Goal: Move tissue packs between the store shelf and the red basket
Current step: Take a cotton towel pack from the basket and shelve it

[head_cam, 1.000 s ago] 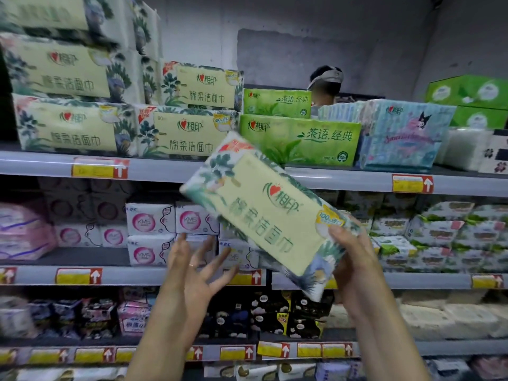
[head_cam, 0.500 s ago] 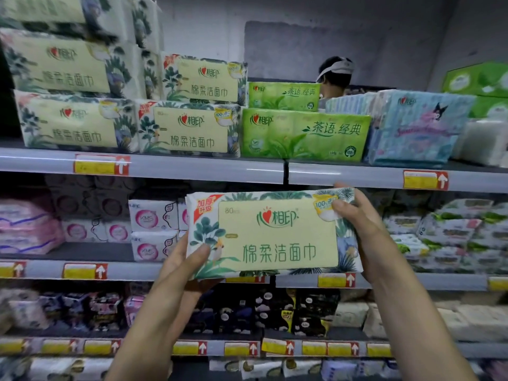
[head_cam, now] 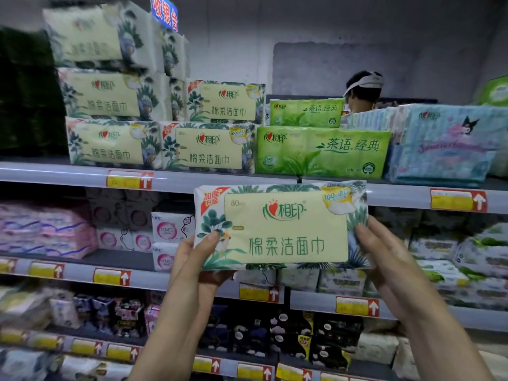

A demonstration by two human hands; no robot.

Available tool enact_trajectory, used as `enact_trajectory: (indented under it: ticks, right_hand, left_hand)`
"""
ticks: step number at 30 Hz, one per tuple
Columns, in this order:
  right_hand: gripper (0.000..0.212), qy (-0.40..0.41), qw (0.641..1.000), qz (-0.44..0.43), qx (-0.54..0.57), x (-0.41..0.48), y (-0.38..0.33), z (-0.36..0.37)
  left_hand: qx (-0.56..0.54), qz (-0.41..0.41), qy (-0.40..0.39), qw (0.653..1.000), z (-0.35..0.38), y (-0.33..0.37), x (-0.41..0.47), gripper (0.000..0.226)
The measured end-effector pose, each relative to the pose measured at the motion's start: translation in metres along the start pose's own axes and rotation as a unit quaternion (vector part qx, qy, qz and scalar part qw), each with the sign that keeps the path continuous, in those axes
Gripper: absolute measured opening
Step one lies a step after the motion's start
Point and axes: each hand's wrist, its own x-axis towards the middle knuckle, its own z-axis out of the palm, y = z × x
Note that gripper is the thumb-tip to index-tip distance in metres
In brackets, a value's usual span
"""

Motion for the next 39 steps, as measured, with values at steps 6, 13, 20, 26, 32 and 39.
enact_trajectory:
  ticks: [6, 13, 20, 26, 32, 39]
  right_hand:
    - [0.098, -0.043, 0.999, -0.002, 0.018, 0.018, -0.005, 0.003]
    - [0.109, -0.030, 0.999, -0.043, 0.012, 0.052, -0.010, 0.036]
    - [0.099, -0.047, 0.997, -0.055, 0.026, 0.084, -0.007, 0.089]
    - [0.099, 0.032, 0.994, -0.080, 0.065, 0.110, -0.009, 0.127]
    - [0.131, 0.061, 0.991, -0.109, 0.039, 0.125, -0.010, 0.164]
    - [0.043, 0.029, 0.981, -0.190, -0.010, 0.142, -0.034, 0.173]
  left_hand:
    - [0.029, 0.051, 0.020, 0.998, 0.015, 0.013, 0.009, 0.045]
    - [0.078, 0.088, 0.008, 0.993, 0.009, 0.038, 0.025, 0.049]
    - [0.118, 0.127, -0.006, 0.985, -0.021, 0.095, 0.073, 0.121]
    - [0.151, 0.140, -0.054, 0.977, -0.039, 0.134, 0.108, 0.117]
    - [0.174, 0.183, -0.109, 0.961, -0.052, 0.163, 0.136, 0.075]
    - [0.220, 0.205, -0.113, 0.947, -0.038, 0.176, 0.167, 0.038]
